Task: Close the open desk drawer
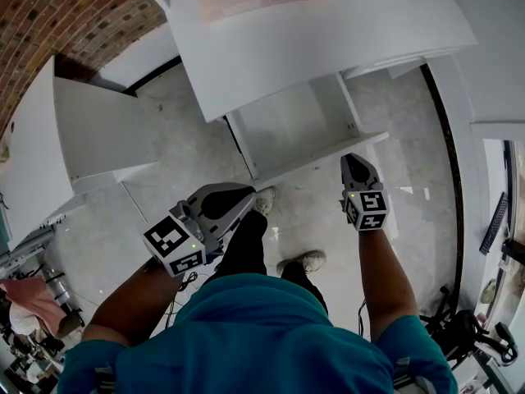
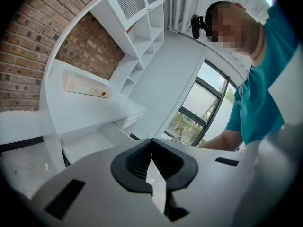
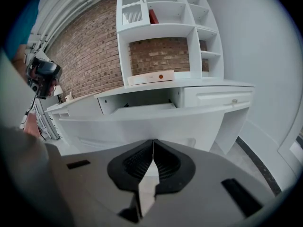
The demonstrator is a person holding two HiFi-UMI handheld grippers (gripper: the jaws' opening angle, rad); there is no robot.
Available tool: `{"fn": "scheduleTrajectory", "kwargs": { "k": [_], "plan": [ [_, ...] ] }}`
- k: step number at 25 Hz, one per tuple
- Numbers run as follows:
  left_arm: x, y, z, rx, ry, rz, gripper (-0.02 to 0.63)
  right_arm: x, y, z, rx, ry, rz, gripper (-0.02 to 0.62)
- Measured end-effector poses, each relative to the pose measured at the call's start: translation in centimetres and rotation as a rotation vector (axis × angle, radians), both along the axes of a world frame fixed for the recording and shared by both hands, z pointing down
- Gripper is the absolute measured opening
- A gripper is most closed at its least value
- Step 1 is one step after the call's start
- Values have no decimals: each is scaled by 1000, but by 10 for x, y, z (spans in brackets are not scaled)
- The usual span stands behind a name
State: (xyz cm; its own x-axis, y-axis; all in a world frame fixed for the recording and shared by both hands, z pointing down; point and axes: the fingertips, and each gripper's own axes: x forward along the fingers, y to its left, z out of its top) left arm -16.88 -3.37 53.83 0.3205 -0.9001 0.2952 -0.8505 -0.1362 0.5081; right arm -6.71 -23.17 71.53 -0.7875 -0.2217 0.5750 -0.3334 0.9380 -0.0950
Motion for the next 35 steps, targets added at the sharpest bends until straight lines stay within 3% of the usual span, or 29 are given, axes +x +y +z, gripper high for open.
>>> {"fn": "scheduleTrajectory", "kwargs": {
  "k": [13, 35],
  "plan": [
    [-38, -4, 2, 5, 16, -55, 15, -42, -20, 1, 18, -10, -19, 23],
    [-93, -24, 2, 19, 22, -56, 15, -96, -38, -2, 22, 5, -28, 23]
  ]
}}
